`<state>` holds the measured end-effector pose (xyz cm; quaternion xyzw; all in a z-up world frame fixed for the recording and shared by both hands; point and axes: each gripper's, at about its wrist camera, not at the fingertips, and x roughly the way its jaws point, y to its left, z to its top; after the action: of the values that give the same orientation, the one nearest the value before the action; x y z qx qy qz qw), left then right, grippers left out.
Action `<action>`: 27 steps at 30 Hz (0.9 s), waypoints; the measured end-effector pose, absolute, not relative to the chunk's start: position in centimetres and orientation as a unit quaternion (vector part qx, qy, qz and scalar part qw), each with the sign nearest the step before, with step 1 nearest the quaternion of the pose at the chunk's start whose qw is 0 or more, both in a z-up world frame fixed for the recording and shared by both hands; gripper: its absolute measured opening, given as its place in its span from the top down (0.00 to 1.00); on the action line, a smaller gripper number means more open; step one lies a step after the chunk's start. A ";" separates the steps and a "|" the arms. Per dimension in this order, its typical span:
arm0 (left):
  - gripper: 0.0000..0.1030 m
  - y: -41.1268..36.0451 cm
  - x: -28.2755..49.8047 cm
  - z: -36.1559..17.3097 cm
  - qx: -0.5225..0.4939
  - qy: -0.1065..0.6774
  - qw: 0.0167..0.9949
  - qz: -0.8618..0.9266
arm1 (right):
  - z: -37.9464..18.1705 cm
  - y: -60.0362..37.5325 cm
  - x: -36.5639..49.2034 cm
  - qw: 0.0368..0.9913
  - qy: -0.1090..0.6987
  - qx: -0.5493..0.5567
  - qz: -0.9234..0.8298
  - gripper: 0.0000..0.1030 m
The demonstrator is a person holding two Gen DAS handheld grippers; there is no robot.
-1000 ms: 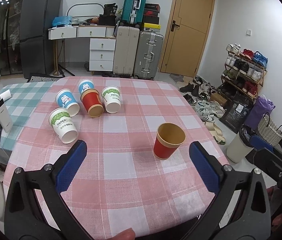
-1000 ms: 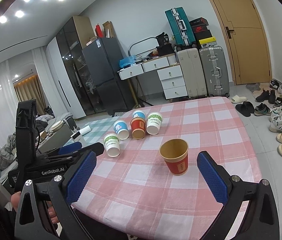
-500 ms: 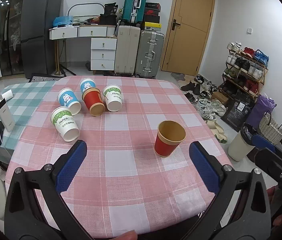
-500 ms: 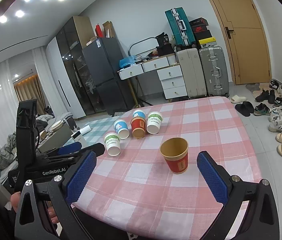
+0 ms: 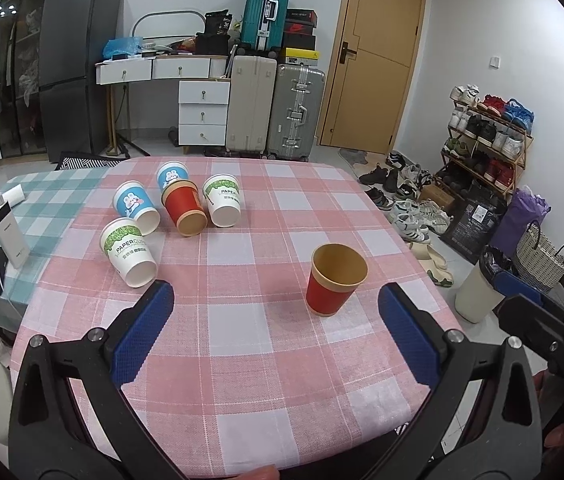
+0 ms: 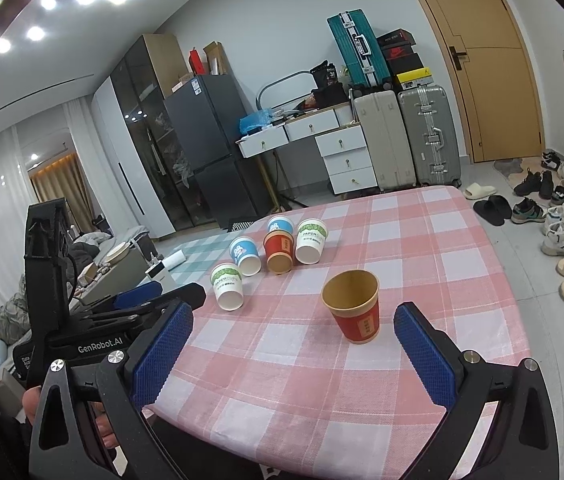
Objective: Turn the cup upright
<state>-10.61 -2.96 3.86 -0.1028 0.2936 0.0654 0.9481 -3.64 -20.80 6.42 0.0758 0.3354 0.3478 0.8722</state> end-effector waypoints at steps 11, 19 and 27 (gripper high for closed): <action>0.01 -3.2 -10.7 4.2 -0.103 0.289 0.950 0.063 | 6.4 -20.7 -3.6 0.872 0.338 0.079 0.347 0.00; 0.01 -3.4 -10.7 4.3 -0.102 0.289 0.950 0.062 | 6.4 -20.7 -3.6 0.871 0.338 0.082 0.347 0.00; 0.01 -3.5 -10.6 4.0 -0.104 0.297 0.947 0.062 | 6.1 -20.8 -3.8 0.871 0.341 0.081 0.345 0.00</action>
<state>-10.60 -3.49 4.04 -0.1037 0.2972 0.0621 0.9471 -3.79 -20.78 6.11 0.0812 0.3407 0.3453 0.8707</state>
